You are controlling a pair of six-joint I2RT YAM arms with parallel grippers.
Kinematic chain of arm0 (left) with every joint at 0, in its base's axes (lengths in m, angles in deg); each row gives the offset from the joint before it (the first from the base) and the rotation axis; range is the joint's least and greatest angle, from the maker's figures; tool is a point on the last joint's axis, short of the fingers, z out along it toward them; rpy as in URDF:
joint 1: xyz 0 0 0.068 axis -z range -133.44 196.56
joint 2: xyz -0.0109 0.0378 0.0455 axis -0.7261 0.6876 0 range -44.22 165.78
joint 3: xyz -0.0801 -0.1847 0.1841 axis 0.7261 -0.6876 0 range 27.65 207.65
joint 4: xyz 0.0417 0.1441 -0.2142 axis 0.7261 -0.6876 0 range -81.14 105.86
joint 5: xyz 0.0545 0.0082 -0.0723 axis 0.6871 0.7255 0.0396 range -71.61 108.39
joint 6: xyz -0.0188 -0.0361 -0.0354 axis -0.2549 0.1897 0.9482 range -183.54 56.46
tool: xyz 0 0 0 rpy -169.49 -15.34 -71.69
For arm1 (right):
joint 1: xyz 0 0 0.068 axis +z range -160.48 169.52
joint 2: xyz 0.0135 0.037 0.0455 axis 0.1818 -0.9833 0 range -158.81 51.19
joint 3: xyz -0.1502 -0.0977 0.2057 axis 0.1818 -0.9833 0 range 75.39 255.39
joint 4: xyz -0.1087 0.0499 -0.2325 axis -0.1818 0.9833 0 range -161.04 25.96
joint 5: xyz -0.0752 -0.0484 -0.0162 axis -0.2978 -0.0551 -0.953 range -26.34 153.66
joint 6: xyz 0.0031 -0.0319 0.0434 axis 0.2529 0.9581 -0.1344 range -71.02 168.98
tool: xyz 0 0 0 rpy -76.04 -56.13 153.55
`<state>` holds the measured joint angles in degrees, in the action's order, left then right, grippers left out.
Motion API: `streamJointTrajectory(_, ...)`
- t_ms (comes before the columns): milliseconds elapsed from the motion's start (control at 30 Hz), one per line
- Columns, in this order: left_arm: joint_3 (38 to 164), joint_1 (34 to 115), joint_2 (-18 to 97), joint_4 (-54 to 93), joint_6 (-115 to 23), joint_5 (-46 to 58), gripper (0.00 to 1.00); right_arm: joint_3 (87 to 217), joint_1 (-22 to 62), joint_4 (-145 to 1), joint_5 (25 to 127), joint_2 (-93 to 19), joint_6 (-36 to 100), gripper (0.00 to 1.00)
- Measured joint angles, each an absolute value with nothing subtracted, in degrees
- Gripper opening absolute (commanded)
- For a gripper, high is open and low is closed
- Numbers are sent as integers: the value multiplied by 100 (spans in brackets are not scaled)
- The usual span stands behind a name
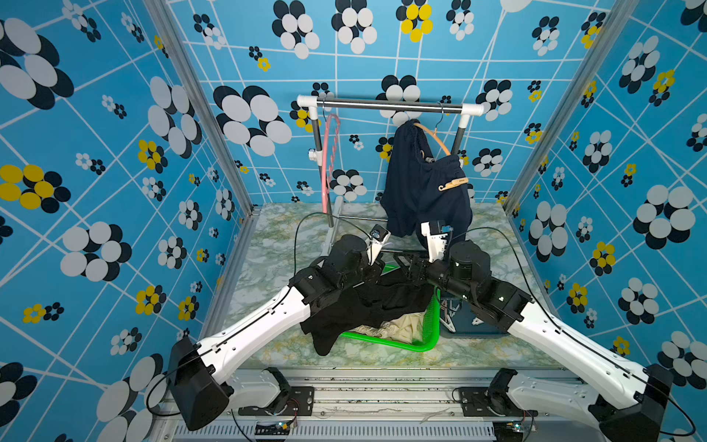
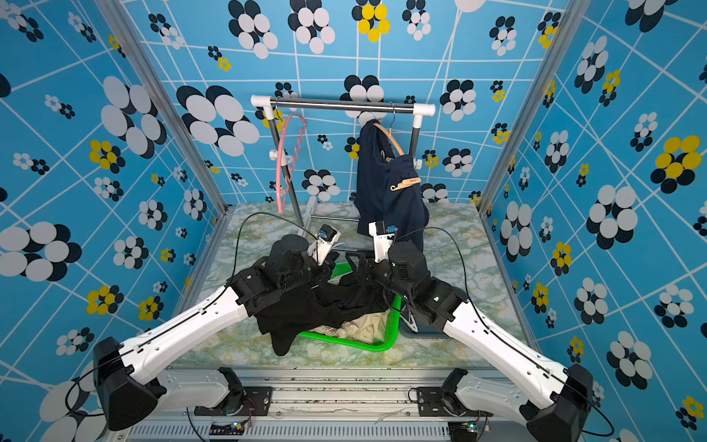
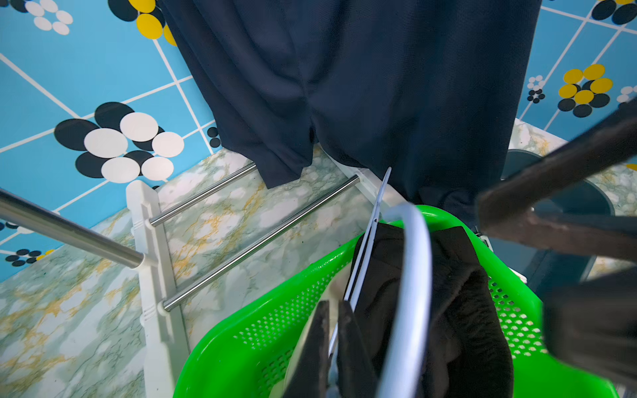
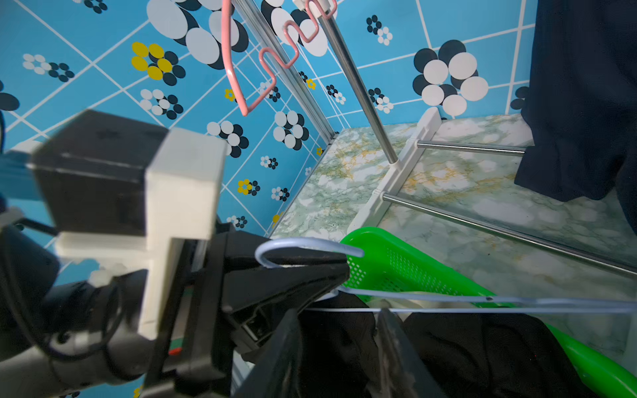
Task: Remove the clothespins securing shorts to the hanger
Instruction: Remove the shorts from the hanger.
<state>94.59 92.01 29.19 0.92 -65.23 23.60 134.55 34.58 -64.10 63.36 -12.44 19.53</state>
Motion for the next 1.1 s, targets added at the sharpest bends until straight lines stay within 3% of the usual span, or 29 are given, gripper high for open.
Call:
streamJointTrajectory(633, 10814, 8995, 2891, -1536, -6357, 2024, 0, 13125, 3458, -6515, 5833, -1655, 5144, 42)
streamJointTrajectory(1100, 11142, 8963, 3240, -1993, -6178, 1372, 0, 13125, 3500, -6893, 5711, -1937, 6538, 44)
